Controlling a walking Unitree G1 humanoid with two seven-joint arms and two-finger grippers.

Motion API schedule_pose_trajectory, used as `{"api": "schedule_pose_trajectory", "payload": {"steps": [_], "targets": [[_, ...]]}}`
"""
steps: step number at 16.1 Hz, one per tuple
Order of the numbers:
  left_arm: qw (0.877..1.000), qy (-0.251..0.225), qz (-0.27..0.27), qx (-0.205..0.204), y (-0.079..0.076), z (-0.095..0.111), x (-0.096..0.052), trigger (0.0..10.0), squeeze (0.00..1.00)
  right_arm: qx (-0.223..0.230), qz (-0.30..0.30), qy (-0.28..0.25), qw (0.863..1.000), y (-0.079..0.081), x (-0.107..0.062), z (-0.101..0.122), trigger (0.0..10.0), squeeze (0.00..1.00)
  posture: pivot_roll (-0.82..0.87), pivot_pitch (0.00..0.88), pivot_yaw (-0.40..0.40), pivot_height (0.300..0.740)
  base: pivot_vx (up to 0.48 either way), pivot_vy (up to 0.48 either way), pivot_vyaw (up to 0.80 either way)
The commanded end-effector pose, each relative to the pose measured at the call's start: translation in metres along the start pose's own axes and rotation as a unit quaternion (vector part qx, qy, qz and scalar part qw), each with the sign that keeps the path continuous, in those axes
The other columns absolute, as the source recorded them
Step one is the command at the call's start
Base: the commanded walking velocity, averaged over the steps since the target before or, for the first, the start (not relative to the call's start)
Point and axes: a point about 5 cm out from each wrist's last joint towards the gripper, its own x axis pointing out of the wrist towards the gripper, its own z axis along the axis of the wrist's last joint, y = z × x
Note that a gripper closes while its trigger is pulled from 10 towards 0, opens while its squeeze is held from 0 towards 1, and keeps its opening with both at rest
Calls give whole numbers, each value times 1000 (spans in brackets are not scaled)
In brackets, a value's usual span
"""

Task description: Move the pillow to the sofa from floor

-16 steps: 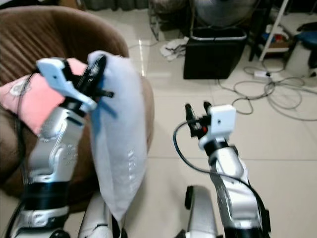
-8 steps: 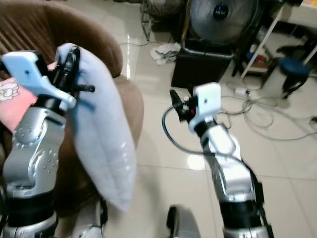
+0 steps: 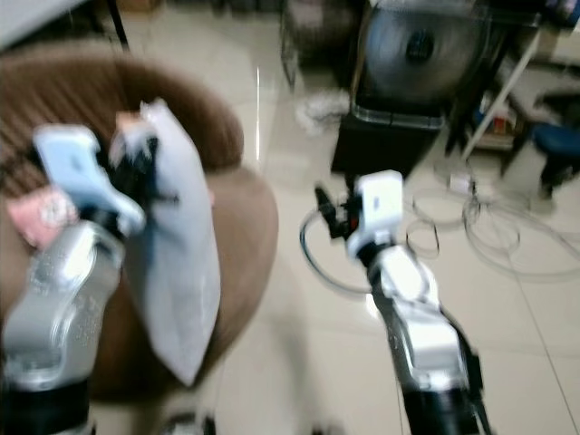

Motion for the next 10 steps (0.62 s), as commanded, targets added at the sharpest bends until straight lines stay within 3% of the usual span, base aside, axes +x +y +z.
{"api": "schedule_pose_trajectory", "payload": {"steps": [1, 5, 7, 10], "targets": [[1000, 9, -14, -5, -4, -2, 2, 10000, 0, -11, -23, 2, 1000, -8, -5, 3, 10000, 0, 27, 0, 29, 740, 0, 0, 0], [1000, 21, -6, -17, -3, -6, 6, 10000, 0, -18, -55, 25, 998, -11, -2, -3, 10000, 0, 20, 0, 42, 740, 0, 0, 0], [999, 29, 17, 23, 2, -13, 2, 10000, 0, -18, -52, 37, 998, -10, 0, -6, 10000, 0, 28, 0, 32, 740, 0, 0, 0], [999, 20, 20, 22, 3, -12, 1, 10000, 0, 3, -57, 32, 998, -9, 5, -5, 10000, 0, 36, 0, 26, 740, 0, 0, 0]]}}
